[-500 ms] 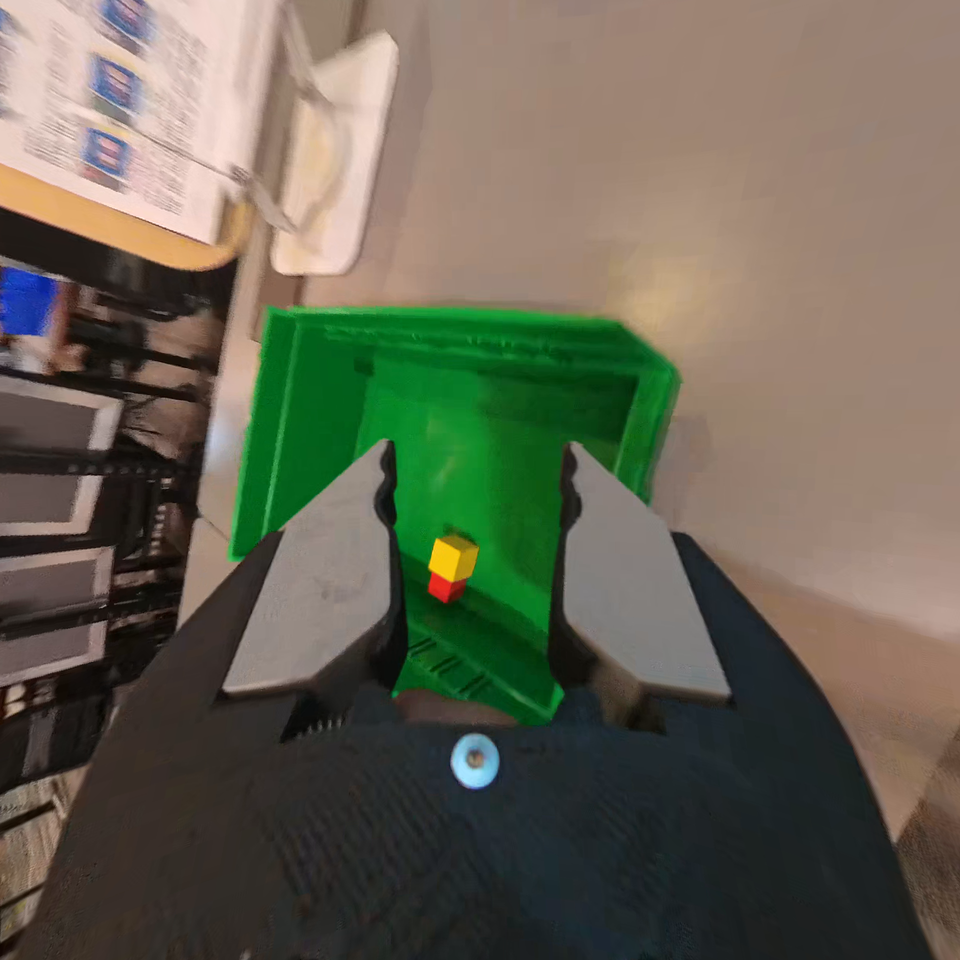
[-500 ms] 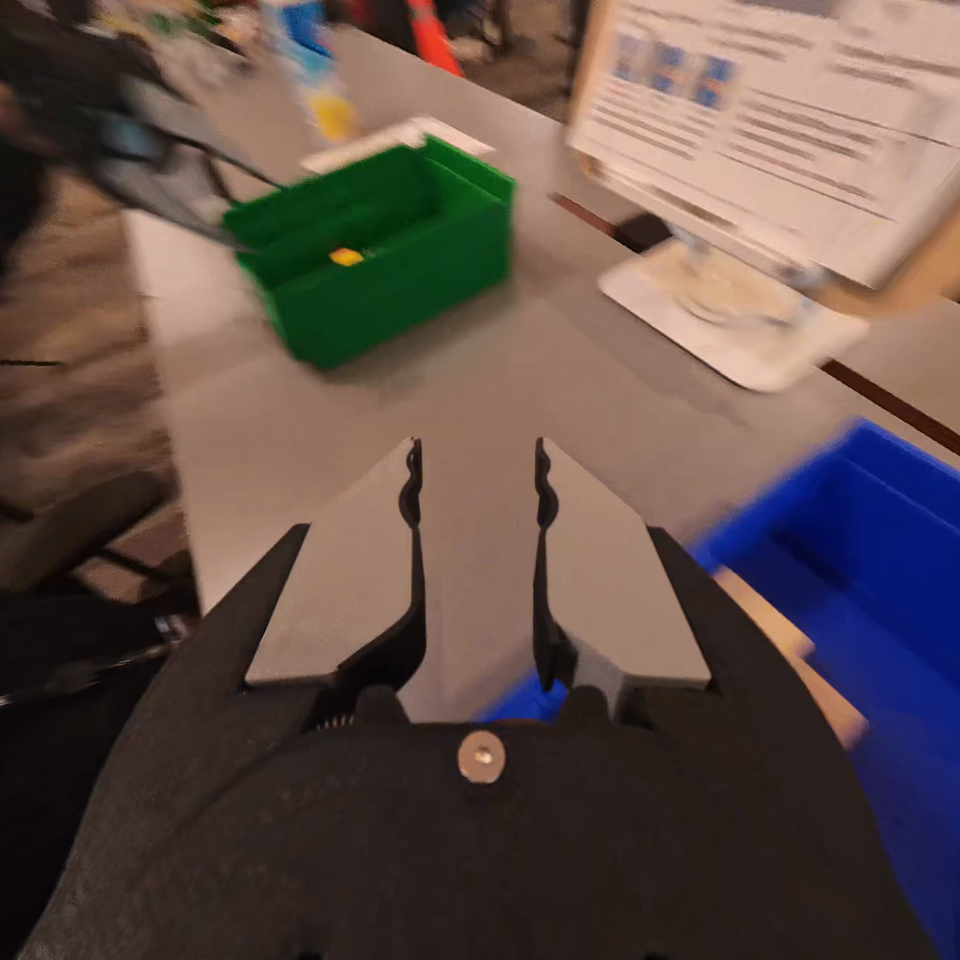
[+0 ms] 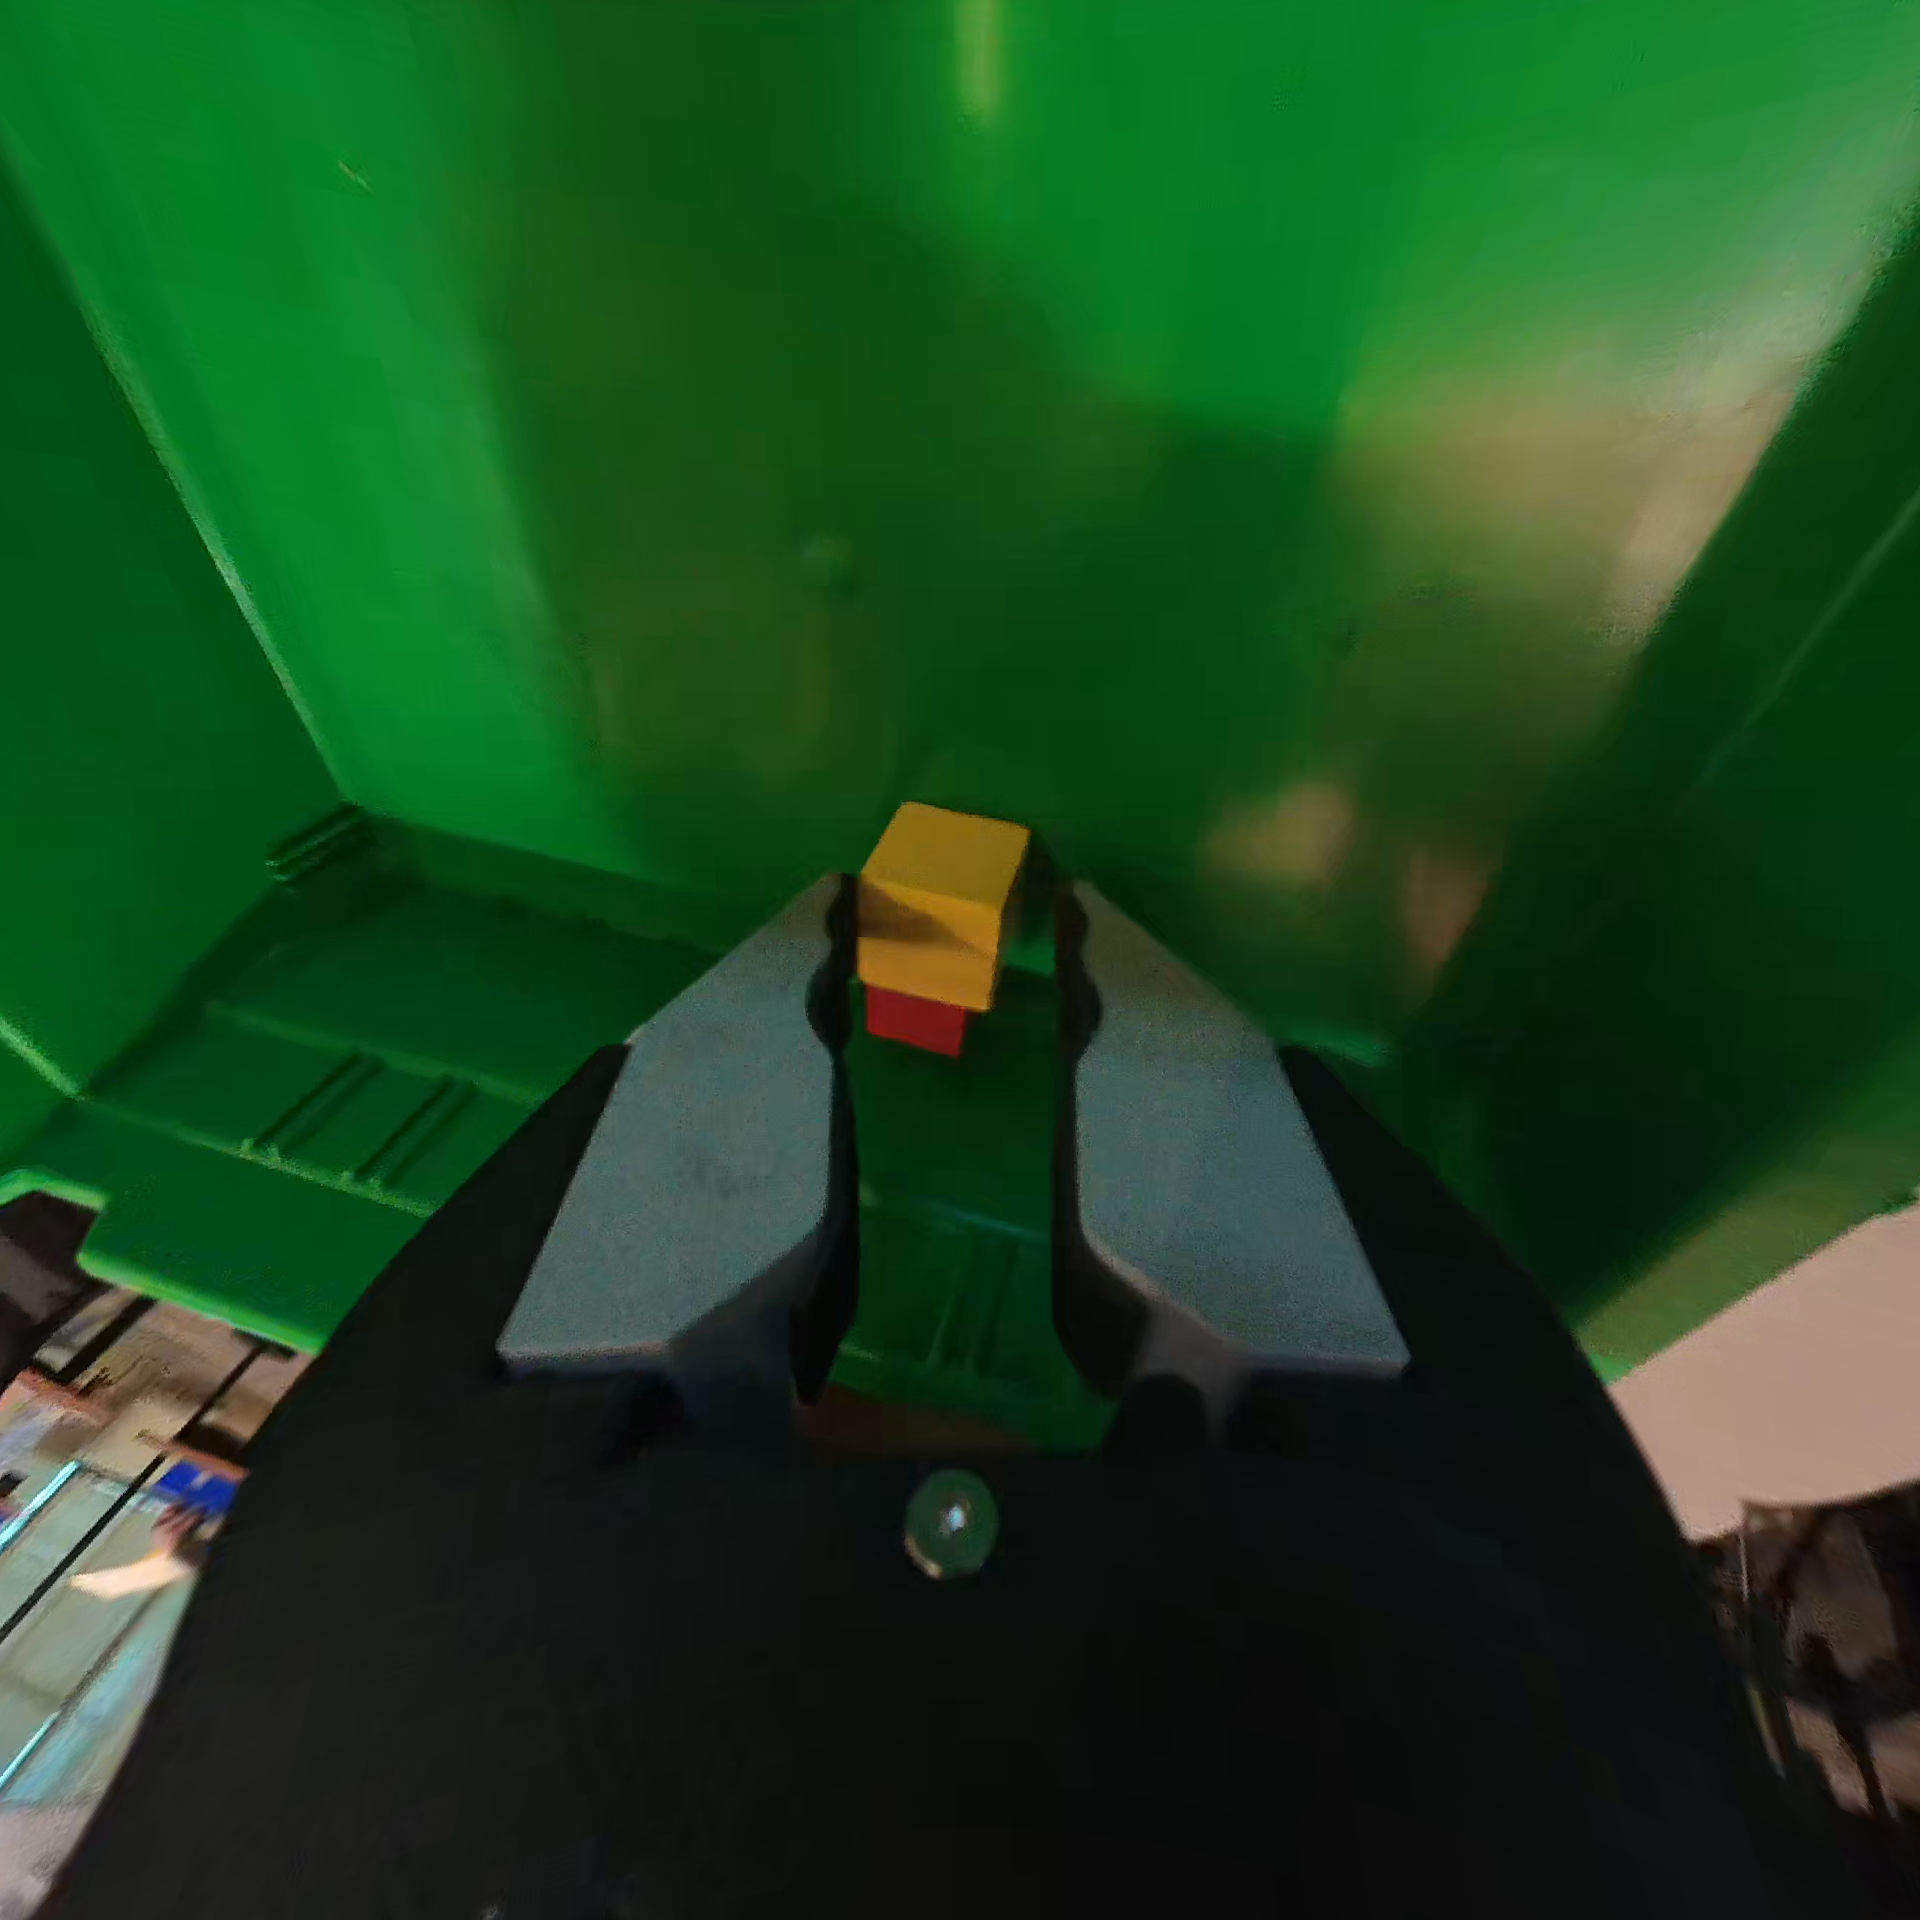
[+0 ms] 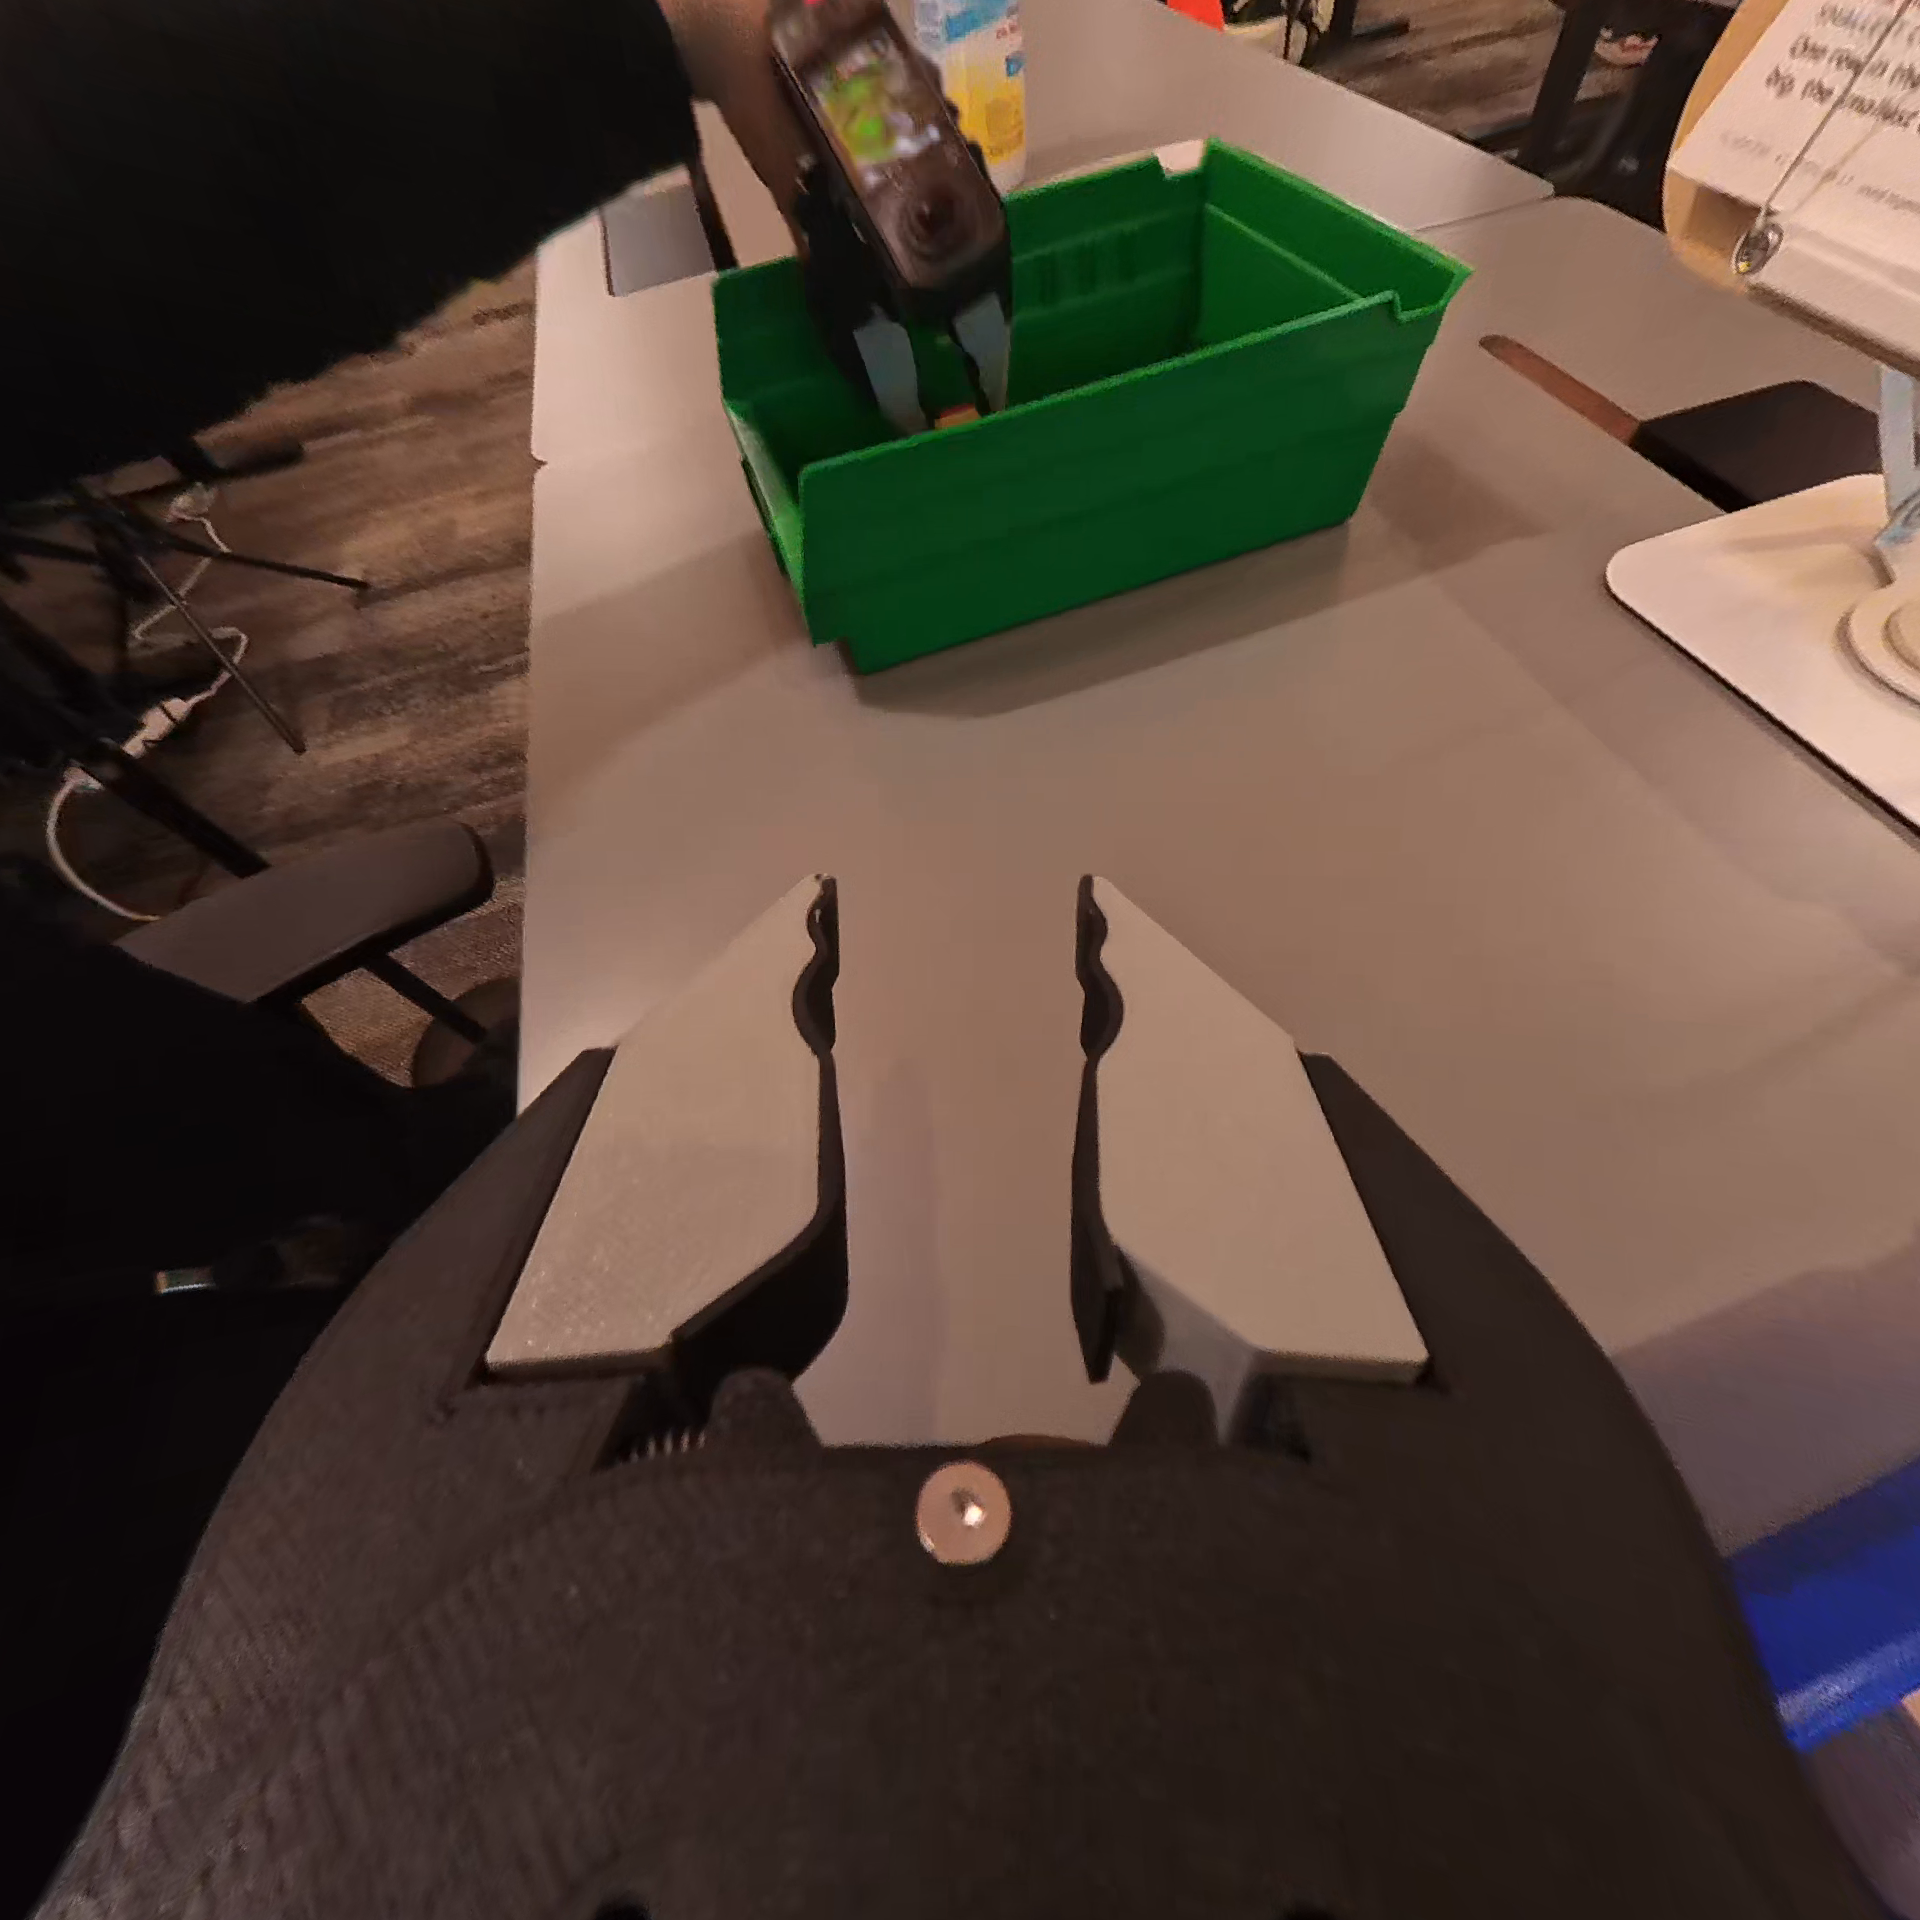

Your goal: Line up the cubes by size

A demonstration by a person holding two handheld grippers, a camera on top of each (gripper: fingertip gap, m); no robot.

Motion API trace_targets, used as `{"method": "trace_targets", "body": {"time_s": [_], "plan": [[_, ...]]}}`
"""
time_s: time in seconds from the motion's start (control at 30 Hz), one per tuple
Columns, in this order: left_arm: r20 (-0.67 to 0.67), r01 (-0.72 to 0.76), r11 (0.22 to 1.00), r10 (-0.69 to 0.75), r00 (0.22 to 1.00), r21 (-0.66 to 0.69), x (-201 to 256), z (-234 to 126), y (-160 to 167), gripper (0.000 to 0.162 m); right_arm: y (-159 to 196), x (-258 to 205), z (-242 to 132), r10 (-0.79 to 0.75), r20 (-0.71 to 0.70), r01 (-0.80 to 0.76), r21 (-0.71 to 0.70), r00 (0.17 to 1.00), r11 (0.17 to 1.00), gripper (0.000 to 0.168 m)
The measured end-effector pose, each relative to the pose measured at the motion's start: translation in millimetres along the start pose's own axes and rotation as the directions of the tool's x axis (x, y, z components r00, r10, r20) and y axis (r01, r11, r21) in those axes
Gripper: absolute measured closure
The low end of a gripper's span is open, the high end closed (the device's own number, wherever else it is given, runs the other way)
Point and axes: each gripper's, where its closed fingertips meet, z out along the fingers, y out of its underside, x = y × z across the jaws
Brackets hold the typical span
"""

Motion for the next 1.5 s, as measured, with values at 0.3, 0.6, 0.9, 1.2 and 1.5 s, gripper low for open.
{"method": "trace_targets", "body": {"time_s": [0.3,0.6,0.9,1.2,1.5], "plan": [[-0.014,-0.036,0.999,0.036,0.999,0.002,8.5,-17.5,-13.3,0.136,-0.4,-23.4,1.0,-0.018,0.055,0.016,0.020,0.998,1.000,0.125],[0.392,-0.215,0.555,-0.222,0.893,0.803,11.9,-204.4,-145.4,0.136,-10.9,-41.2,13.7,0.128,0.224,-0.158,0.119,0.966,0.980,0.117],[0.503,-0.481,0.150,-0.214,0.837,0.864,119.9,-286.2,-240.9,0.136,-80.4,-70.0,8.4,0.265,0.590,-0.468,0.220,0.762,0.856,0.116],[0.531,-0.501,0.184,-0.195,0.825,0.846,125.9,-278.9,-260.9,0.137,-74.6,-78.6,37.3,0.279,0.575,-0.447,0.171,0.769,0.878,0.131],[0.427,-0.344,0.329,-0.228,0.875,0.880,118.4,-245.9,-261.3,0.135,-54.9,-61.4,39.9,0.280,0.428,-0.384,0.176,0.859,0.907,0.144]]}}
